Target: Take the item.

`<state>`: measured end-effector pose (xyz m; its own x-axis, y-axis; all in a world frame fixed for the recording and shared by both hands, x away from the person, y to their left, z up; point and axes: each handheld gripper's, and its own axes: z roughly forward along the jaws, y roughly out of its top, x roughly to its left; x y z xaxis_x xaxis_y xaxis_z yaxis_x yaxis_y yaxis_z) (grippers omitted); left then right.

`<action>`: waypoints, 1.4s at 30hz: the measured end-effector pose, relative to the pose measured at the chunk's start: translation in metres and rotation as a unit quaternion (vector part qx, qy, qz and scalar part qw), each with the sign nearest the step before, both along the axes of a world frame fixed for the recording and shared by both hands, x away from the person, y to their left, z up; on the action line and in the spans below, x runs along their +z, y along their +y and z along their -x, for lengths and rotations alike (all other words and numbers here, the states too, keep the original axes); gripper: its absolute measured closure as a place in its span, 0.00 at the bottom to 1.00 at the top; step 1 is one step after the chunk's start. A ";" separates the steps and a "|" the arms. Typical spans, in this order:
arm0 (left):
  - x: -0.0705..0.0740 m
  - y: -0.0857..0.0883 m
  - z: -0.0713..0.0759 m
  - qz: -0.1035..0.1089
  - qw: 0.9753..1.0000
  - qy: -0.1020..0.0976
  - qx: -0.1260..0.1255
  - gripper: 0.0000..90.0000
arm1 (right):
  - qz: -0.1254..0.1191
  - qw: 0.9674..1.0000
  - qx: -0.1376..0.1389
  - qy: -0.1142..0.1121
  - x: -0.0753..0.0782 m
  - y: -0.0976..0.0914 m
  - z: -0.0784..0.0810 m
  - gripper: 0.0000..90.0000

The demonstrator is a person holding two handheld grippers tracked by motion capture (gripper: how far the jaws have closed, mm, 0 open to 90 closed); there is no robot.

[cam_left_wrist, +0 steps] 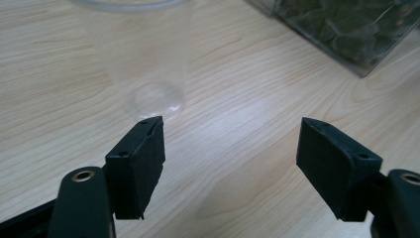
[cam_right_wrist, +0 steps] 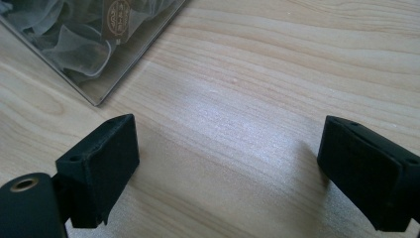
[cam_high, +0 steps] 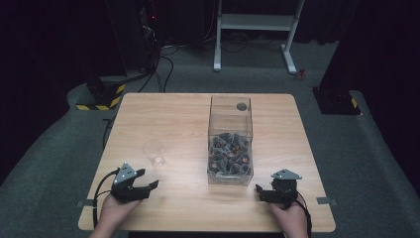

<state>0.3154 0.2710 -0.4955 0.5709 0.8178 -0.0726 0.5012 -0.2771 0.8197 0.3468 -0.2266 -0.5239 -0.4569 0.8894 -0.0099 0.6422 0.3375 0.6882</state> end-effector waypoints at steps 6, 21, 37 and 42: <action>0.002 -0.008 0.000 -0.002 1.000 0.000 -0.005 0.29 | 0.000 1.000 0.000 0.002 0.000 0.000 0.002 0.10; 0.014 -0.027 -0.004 0.001 1.000 -0.012 -0.020 0.27 | -0.001 1.000 -0.002 -0.004 -0.001 -0.003 0.003 0.09; 0.021 -0.039 -0.008 0.008 0.999 -0.020 -0.030 0.28 | -0.002 1.000 -0.004 -0.002 -0.001 -0.002 0.002 0.09; 0.024 -0.044 -0.009 0.012 0.999 -0.023 -0.035 0.28 | -0.002 1.000 -0.005 -0.002 -0.001 -0.002 0.002 0.09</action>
<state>0.3242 0.2268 -0.4714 0.6298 0.7740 -0.0646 0.4427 -0.2895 0.8486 0.3445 -0.2286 -0.5248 -0.4477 0.8941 -0.0080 0.6422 0.3278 0.6929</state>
